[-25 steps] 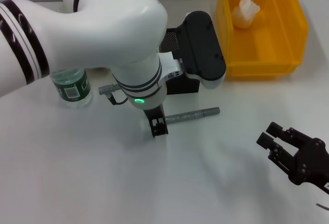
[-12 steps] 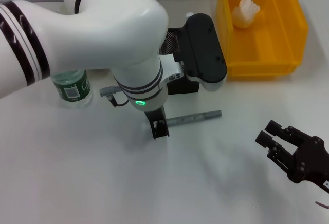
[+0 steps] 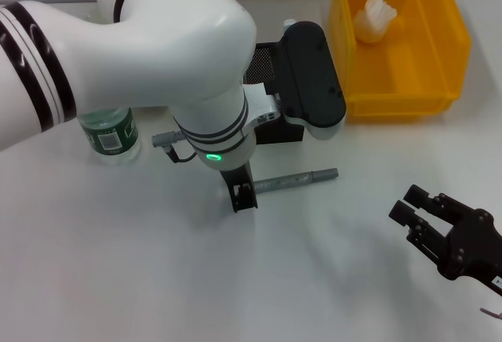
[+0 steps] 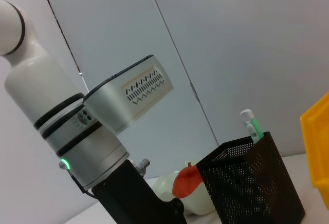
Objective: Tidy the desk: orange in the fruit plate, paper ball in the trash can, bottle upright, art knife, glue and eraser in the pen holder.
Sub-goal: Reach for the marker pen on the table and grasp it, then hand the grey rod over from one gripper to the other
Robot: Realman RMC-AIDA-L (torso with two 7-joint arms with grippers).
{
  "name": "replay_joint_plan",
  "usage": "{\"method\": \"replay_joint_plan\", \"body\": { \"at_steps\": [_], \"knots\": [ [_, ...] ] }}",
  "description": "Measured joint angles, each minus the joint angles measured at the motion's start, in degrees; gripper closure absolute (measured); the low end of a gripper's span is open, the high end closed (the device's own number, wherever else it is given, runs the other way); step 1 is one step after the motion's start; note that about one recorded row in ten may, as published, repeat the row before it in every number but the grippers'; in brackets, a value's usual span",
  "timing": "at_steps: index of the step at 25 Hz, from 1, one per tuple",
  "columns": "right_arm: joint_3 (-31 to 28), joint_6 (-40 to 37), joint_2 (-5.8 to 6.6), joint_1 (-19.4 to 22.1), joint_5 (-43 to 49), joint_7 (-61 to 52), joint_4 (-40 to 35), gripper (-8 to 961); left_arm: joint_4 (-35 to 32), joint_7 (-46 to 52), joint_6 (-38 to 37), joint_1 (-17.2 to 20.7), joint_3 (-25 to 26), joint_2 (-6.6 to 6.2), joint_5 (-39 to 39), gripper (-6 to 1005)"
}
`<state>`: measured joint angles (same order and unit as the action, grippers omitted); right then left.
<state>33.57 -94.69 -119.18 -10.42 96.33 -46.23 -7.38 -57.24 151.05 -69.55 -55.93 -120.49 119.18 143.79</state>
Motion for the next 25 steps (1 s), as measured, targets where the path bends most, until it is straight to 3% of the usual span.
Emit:
{"method": "replay_joint_plan", "body": {
  "at_steps": [18, 25],
  "knots": [
    [-0.4, -0.3, 0.0, 0.0, 0.0, 0.0, 0.0, 546, -2.9, 0.5, -1.2, 0.5, 0.1, 0.0, 0.6, 829],
    [-0.6, -2.9, 0.01, 0.6, -0.3, -0.1, -0.3, 546, -8.8, 2.1, -2.9, 3.8, 2.1, 0.0, 4.9, 833]
  ]
}}
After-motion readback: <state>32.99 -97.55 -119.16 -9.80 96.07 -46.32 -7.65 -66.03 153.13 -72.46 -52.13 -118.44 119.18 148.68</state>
